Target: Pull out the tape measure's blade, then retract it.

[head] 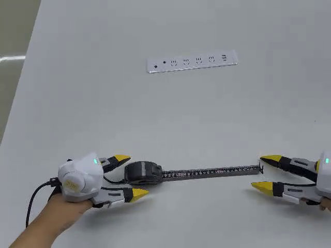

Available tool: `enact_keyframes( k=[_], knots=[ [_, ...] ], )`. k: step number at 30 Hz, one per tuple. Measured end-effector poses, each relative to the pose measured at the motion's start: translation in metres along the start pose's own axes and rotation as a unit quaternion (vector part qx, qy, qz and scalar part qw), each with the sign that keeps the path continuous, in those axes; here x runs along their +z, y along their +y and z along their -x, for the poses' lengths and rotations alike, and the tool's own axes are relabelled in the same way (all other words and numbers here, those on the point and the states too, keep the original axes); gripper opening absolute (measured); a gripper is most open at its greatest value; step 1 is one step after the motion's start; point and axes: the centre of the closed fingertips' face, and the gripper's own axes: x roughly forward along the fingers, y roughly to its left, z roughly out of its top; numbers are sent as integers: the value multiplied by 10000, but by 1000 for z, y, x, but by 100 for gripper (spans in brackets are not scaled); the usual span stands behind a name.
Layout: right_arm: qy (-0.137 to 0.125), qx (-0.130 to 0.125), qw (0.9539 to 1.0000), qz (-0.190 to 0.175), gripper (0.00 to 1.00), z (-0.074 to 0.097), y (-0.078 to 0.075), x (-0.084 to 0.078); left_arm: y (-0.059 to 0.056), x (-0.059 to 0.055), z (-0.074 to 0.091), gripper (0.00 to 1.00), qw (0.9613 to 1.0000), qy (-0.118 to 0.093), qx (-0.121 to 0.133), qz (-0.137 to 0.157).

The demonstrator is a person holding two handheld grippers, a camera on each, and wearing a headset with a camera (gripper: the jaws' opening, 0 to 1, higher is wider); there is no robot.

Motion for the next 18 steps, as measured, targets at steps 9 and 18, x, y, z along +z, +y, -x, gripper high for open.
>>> enact_keyframes(
  k=[9,18],
  knots=[
    [-24,-185,9998,-63,58,0,4,1,0,2,9,66,9997,-141,162,134],
    [-60,-369,9992,-161,64,1,10,5,2,5,19,70,9977,-331,443,389]
  ],
)
